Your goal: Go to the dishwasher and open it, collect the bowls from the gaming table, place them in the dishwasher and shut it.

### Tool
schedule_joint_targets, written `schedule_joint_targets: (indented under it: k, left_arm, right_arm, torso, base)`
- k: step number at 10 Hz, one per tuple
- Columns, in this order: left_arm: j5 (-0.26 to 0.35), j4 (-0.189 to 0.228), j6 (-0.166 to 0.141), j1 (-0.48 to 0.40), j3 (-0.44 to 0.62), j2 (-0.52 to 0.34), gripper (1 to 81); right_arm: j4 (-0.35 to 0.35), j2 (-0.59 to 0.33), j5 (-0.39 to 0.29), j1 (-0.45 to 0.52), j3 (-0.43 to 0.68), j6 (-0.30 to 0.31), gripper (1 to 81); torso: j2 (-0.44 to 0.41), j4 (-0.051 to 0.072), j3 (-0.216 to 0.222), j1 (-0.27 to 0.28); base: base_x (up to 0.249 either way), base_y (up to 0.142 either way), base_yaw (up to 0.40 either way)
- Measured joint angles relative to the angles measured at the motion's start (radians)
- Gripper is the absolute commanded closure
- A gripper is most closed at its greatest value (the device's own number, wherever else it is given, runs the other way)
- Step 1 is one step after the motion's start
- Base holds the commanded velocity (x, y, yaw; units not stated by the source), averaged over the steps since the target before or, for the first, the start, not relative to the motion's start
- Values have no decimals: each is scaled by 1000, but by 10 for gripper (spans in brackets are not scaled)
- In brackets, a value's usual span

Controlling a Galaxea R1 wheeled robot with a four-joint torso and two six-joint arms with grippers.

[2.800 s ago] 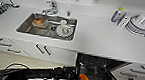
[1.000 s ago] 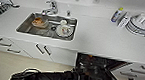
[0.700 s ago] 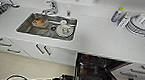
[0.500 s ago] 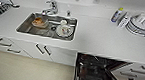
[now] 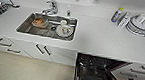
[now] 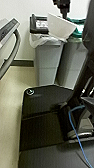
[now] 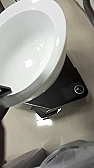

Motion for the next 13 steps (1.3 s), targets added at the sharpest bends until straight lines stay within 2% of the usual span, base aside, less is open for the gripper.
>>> schedule_joint_targets:
  k: [3, 6, 8, 9, 13]
  left_arm:
    - [-31, 72, 0, 104, -114, -9, 10]
    - [-100, 93, 0, 176, -251, 40, 10]
    - [-175, 94, 0, 210, -375, 51, 10]
    - [-232, 94, 0, 228, -454, 58, 10]
    - [-460, 94, 0, 287, -806, 154, 10]
  right_arm:
    - [0, -109, -3, 95, 157, 41, 811]
    - [0, -154, -6, 227, 262, 104, 811]
    - [0, -197, -12, 288, 293, 139, 811]
    - [-1, -207, -14, 319, 311, 150, 811]
    - [-3, -171, -42, 419, 331, 210, 811]
  torso:
    - [0, 0, 0, 0]
    - [0, 0, 0, 0]
    - [0, 0, 0, 0]
    - [0, 0, 0, 0]
    - [0, 0, 0, 0]
  base:
    - [0, 0, 0]
    - [0, 0, 0]
    - [0, 0, 0]
    - [0, 0, 0]
    - [0, 0, 0]
